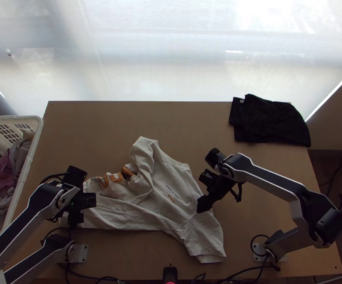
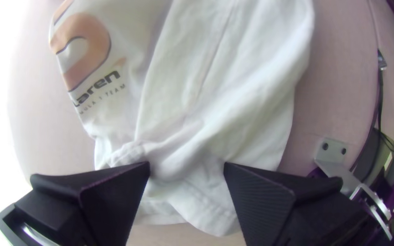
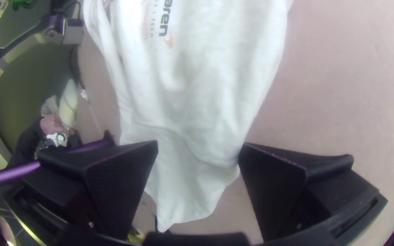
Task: Fold the t-shirt
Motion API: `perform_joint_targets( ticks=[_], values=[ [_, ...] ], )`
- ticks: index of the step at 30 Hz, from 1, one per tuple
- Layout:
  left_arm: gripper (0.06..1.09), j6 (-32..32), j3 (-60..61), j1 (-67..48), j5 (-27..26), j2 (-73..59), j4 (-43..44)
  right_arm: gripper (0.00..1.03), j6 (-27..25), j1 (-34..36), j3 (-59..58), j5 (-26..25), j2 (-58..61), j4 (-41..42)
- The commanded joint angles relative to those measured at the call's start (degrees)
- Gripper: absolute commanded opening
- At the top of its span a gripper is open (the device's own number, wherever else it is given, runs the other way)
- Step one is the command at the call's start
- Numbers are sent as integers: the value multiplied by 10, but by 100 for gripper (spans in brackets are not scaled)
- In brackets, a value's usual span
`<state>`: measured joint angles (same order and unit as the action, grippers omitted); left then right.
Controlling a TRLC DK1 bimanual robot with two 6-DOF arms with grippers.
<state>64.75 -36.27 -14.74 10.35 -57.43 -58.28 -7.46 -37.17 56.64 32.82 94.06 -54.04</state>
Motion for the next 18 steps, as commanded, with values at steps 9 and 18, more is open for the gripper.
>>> perform_joint_targets(
  ticks=[9, 18],
  values=[
    [29, -9, 23, -1, -4, 7, 18, 78, 1, -12, -5, 0, 2, 0],
    [9, -7, -31, 21, -9, 39, 19, 31, -6, -8, 0, 15, 2, 11]
  ],
)
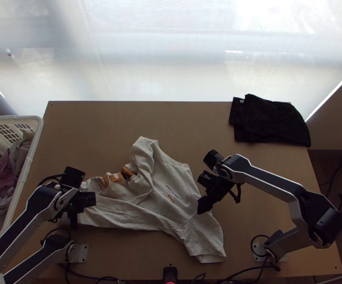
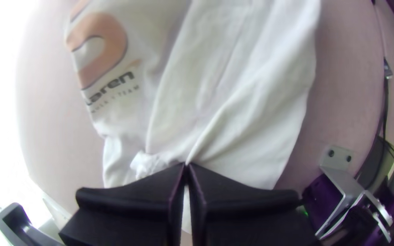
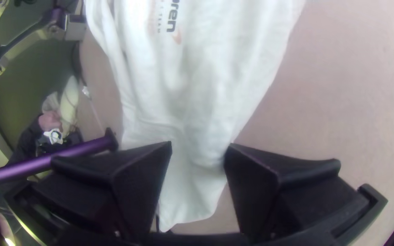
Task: Fold the t-shirt
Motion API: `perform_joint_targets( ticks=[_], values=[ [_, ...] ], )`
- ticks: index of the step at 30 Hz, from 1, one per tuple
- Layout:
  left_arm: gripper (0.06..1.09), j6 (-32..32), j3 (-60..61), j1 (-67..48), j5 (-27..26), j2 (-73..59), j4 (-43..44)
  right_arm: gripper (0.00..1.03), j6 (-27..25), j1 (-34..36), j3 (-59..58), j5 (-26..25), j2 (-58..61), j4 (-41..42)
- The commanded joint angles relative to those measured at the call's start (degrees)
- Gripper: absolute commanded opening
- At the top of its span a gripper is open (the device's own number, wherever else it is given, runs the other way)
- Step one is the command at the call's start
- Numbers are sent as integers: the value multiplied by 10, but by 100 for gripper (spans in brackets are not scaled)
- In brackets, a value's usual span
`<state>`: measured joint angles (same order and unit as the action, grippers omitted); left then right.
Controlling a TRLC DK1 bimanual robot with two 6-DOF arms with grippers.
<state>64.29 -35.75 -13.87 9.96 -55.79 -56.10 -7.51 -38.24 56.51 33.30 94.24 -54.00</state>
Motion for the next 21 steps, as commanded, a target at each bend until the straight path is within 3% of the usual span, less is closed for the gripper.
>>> perform_joint_targets(
  ticks=[1, 4, 5, 12, 16, 21],
  values=[
    [10, -1, -45, 12, -9, 31, -5, 25, -8, 3, 0, 11, 1, 14],
    [10, -3, -69, 14, -20, 62, -10, 5, -10, 4, -3, 12, -5, 22],
    [10, -6, -78, 17, -21, 73, -11, 3, -12, 7, -3, 14, -9, 21],
    [10, -23, -187, 81, -56, 125, -20, 3, -14, 90, 39, 19, -95, -26],
    [10, -23, -240, 153, -96, 135, -18, 3, -21, 157, 104, 21, -123, -93],
    [10, -44, -271, 201, -125, 151, 35, 3, -16, 251, 176, 26, -150, -139]
  ],
)
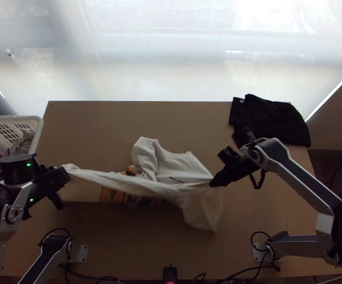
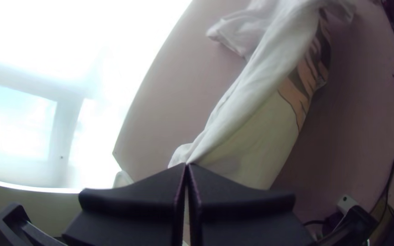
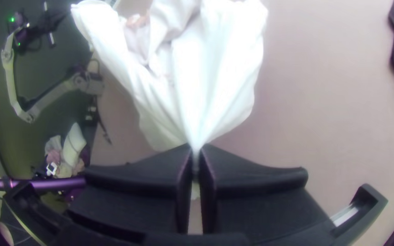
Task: Fold the t-shirt
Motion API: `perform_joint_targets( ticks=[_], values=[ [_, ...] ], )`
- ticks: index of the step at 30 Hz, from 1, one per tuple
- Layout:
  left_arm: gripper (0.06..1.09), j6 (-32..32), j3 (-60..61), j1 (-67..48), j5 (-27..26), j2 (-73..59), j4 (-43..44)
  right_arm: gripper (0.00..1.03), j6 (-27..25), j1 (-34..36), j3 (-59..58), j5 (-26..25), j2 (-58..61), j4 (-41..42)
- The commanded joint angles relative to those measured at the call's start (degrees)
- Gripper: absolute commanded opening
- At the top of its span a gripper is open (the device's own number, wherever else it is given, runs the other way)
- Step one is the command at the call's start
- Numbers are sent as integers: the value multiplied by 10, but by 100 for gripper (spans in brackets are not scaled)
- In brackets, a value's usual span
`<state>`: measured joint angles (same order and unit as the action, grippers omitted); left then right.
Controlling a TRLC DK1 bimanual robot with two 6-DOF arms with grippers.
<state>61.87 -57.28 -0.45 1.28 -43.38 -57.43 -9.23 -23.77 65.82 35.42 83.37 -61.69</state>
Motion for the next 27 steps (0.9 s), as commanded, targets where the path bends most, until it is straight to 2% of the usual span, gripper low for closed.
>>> perform_joint_targets(
  ticks=[1, 6, 11, 17, 20, 22, 25, 27],
  values=[
    [10, -24, -56, 67, -38, 31, 64, 3, 3, 125, 96, 11, -45, -70],
    [10, -77, -64, 67, -38, 37, 161, 3, 26, 183, 162, 27, -64, -98],
    [10, -147, -76, 66, -38, 50, 240, 3, 32, 159, 217, 54, -74, -158],
    [10, -192, -76, 32, -39, 104, 253, 3, 40, 101, 261, 110, -95, -237],
    [10, -192, -76, -11, -44, 144, 249, 3, 40, 66, 254, 115, -112, -273],
    [10, -188, -77, -43, -43, 172, 245, 3, 39, 58, 244, 129, -127, -295],
    [10, -186, -93, -83, -44, 203, 232, 3, 38, 58, 242, 182, -147, -339],
    [10, -189, -102, -125, -44, 223, 224, 3, 38, 55, 244, 192, -166, -353]
  ],
)
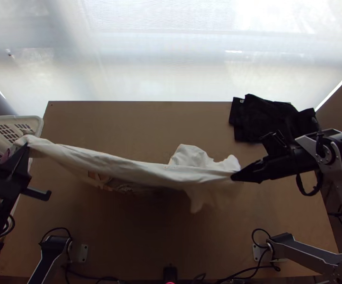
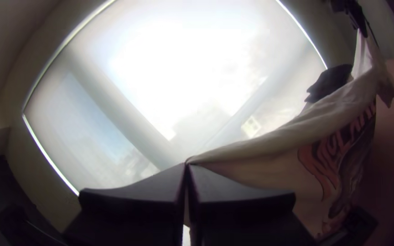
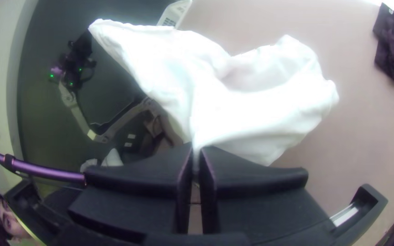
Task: Fold the t-shirt
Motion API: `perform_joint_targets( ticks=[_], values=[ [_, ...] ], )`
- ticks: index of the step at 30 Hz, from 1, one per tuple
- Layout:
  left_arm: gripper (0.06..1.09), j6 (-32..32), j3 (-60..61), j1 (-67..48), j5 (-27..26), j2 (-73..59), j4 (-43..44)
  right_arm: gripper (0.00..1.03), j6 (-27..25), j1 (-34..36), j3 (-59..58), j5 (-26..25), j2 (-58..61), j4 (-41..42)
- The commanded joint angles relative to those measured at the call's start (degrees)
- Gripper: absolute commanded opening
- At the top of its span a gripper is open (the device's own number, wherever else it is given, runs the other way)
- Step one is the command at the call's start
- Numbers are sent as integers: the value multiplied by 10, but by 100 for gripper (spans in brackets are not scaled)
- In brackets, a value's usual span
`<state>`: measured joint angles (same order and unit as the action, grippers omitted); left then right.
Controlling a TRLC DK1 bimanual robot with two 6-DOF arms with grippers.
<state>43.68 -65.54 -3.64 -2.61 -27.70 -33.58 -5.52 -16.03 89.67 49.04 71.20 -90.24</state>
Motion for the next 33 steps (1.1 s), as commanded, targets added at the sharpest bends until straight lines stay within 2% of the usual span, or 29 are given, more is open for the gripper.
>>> perform_joint_targets(
  ticks=[1, 7, 16, 19, 21, 23, 26, 28, 31, 33],
  values=[
    [10, -10, -23, -117, -5, 71, -14, 3, 1, -26, 4, 55, -54, -70],
    [10, -43, -75, -174, -6, 73, 12, 3, 5, 7, 45, 62, -108, -79],
    [10, -111, -63, -117, -6, 139, 76, 3, -9, 79, 188, 63, -164, -78],
    [10, -148, -39, -90, -6, 168, 96, 3, -24, 115, 178, 67, -180, -77],
    [10, -194, -28, -60, -13, 185, 91, 3, -34, 124, 154, 75, -194, -75],
    [10, -229, 11, -16, -55, 215, 91, 3, -49, 128, 110, 75, -208, -71],
    [10, -245, 137, 32, -104, 258, 111, 3, -63, 131, -26, 73, -226, -14],
    [10, -244, 243, 29, -105, 274, 161, 3, -60, 130, -121, 73, -223, 47],
    [10, -245, 371, 36, -104, 240, 282, 3, -52, 131, -222, 70, -184, 175],
    [10, -245, 422, 34, -104, 175, 373, 3, -46, 128, -246, 67, -135, 252]
  ],
)
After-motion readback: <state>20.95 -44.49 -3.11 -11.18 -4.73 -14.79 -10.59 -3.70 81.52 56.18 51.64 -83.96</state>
